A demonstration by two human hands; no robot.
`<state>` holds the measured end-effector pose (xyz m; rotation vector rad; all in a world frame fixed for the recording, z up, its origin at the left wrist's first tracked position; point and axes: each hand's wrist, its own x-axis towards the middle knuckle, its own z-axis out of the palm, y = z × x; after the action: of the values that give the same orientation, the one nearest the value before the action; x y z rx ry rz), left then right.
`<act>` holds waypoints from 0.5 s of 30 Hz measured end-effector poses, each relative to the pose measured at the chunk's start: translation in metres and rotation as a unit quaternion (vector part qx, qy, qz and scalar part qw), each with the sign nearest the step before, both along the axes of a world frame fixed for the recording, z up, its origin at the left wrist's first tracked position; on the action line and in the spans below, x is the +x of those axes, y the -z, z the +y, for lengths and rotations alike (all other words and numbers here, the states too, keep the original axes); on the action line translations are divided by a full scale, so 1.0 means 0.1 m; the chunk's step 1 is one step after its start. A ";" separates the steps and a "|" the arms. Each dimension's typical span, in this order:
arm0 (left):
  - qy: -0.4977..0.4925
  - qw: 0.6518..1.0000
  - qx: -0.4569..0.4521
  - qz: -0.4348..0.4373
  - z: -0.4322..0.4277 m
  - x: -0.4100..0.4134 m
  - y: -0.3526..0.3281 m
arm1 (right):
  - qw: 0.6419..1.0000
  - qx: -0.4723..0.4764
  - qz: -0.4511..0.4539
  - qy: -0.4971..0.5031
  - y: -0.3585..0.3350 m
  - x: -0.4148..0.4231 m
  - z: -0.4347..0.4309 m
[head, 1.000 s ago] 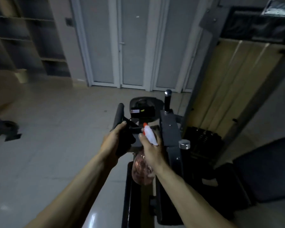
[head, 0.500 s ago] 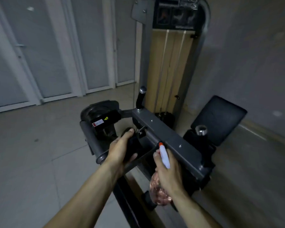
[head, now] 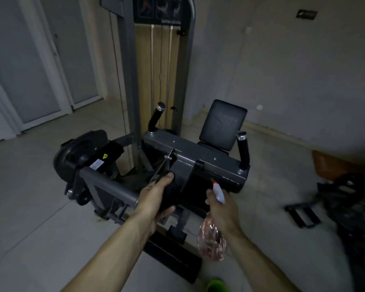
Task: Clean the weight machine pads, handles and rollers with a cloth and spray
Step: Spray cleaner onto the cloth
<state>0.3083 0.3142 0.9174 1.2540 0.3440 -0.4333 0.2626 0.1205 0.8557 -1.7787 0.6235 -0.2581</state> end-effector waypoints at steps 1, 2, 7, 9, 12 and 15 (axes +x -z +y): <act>0.007 1.000 0.002 0.004 0.02 0.03 0.03 | 1.000 -0.004 -0.001 0.002 0.00 0.00 0.04; 0.016 1.000 0.003 0.006 0.03 0.09 0.06 | 1.000 0.003 -0.004 0.009 0.01 0.02 0.09; 0.053 0.998 -0.023 0.012 0.01 0.44 0.05 | 0.997 0.057 -0.014 0.046 0.02 0.15 0.18; 0.061 0.998 -0.029 0.014 0.00 0.67 0.04 | 0.995 0.054 -0.057 0.062 -0.12 0.32 0.21; 0.066 0.997 -0.032 0.021 -0.01 1.03 -0.01 | 0.986 0.023 -0.140 0.089 -0.46 0.72 0.23; 0.080 0.996 -0.027 0.030 0.01 1.40 -0.08 | 0.973 -0.017 -0.202 0.114 -0.76 1.25 0.27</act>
<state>0.4483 0.3150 0.9251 1.2217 0.2820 -0.6137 0.3877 0.1471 0.9317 -1.6223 0.5278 -0.7719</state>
